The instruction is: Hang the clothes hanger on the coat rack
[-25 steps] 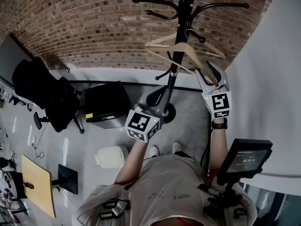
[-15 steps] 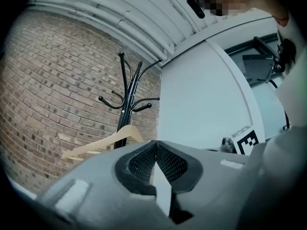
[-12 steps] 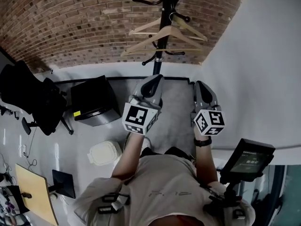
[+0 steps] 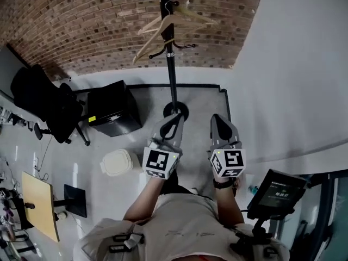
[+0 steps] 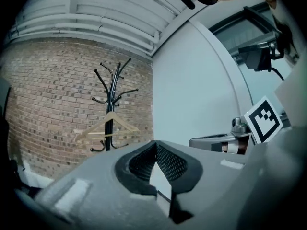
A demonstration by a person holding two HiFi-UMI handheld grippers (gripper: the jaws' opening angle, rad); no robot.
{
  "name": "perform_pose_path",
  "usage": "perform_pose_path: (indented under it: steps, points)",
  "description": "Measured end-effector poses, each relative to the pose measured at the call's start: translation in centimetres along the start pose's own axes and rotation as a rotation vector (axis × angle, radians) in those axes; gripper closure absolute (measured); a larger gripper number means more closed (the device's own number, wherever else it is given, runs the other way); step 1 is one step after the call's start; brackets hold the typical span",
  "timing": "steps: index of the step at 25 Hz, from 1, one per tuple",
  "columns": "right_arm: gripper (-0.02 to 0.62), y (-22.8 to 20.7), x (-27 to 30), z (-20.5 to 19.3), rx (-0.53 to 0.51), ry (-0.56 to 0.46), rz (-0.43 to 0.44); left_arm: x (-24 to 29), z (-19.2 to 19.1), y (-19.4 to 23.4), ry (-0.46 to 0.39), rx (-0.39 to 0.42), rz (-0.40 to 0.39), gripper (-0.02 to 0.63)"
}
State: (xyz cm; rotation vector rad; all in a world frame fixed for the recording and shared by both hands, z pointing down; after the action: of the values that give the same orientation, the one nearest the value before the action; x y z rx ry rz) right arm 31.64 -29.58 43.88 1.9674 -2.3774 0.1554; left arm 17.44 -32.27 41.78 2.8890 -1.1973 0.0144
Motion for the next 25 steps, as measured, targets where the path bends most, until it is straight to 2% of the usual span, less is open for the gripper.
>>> perform_pose_path:
  steps: [3, 6, 10, 15, 18, 22, 25]
  points:
    - [0.592, 0.0, -4.8, -4.0, 0.061, 0.093, 0.020, -2.3, -2.0, -5.5, 0.089, -0.044, -0.045, 0.606]
    - [0.592, 1.2, -8.2, -3.9, 0.053, 0.075, 0.058, -5.1, -1.0, -7.7, 0.091, -0.012, -0.041, 0.606]
    - [0.592, 2.9, -9.5, 1.3, 0.019, -0.026, 0.100, -6.9, 1.8, -7.3, 0.030, 0.048, -0.012, 0.606]
    - [0.592, 6.4, -9.2, 6.5, -0.046, -0.102, 0.118, -8.4, 6.1, -6.4, -0.043, 0.063, -0.057, 0.606]
    - [0.592, 9.3, -8.5, 7.4, -0.067, -0.110, 0.141, -10.4, 7.2, -4.6, -0.081, 0.074, -0.029, 0.606]
    - [0.592, 13.3, -8.2, 6.6, -0.065, -0.073, 0.201, -12.4, 6.5, -3.5, -0.076, 0.011, -0.017, 0.606]
    - [0.592, 16.1, -8.0, 6.4, -0.083, -0.073, 0.232, -13.5, 6.5, -2.2, -0.087, 0.018, -0.015, 0.606]
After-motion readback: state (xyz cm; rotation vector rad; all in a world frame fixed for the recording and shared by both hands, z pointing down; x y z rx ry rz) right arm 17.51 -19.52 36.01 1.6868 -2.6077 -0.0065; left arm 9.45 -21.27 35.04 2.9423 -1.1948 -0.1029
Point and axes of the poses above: the fingertips, and each gripper's own axes: x forward along the fingers, y to its left, z out of its top, the point moved 3 cm from there along -x, backward along the fingers, and after that the axes turned 1 degree about -z, right-handed, at the moved point
